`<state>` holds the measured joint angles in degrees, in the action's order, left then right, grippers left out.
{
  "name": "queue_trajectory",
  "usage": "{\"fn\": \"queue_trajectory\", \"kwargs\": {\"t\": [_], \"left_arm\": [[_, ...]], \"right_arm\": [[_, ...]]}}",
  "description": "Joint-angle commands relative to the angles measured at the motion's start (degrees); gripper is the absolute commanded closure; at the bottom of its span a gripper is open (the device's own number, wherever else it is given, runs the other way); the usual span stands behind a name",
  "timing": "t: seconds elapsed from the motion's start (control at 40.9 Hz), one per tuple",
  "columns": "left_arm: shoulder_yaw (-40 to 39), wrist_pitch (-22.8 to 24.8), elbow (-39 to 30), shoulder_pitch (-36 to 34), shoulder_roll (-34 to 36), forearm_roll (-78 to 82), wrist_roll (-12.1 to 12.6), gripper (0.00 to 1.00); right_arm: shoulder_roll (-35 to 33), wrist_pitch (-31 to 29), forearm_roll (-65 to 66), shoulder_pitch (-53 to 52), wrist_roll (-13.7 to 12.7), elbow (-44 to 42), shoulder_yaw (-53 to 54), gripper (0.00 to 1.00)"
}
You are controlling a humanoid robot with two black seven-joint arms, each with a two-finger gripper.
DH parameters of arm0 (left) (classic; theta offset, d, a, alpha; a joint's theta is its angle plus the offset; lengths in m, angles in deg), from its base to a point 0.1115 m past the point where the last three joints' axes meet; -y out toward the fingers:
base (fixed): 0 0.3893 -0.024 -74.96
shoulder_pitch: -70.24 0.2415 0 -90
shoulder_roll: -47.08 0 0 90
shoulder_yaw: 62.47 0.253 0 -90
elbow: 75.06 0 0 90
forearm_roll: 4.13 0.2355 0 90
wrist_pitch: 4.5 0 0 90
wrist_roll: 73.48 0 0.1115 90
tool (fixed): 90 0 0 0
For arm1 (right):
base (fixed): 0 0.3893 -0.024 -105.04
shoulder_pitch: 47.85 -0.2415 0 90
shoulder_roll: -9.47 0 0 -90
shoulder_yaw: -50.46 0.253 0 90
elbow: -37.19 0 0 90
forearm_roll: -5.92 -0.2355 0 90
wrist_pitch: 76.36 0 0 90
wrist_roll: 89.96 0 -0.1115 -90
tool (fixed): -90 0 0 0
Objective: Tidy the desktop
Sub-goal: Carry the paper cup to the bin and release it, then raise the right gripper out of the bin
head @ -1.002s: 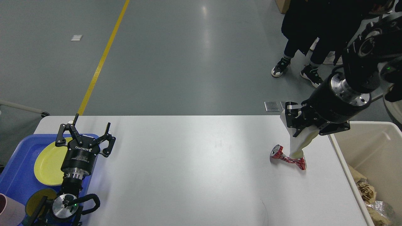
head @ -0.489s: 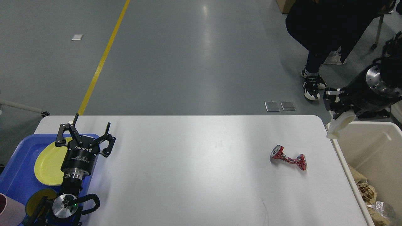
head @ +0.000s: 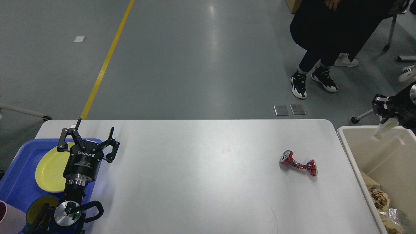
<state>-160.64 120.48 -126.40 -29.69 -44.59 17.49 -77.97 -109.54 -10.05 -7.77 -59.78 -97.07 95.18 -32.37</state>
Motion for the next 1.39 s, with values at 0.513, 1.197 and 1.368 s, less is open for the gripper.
{"fn": "queue_trajectory", "kwargs": {"t": [0.513,1.197,1.368], "left_arm": [[0.0,0.0,0.0,0.0,0.0,0.0,-0.1,0.04],[0.0,0.0,0.0,0.0,0.0,0.0,0.0,0.04],[0.0,0.0,0.0,0.0,0.0,0.0,-0.1,0.04]], "right_arm": [[2.7,6.1,0.3,47.1,0.0,-46.5,22.7,1.00],[10.6,23.5,0.3,63.3,-0.2,-50.2,22.2,1.00],[10.8,23.6,0.3,65.1,-0.2,-50.3,22.6,1.00]]}}
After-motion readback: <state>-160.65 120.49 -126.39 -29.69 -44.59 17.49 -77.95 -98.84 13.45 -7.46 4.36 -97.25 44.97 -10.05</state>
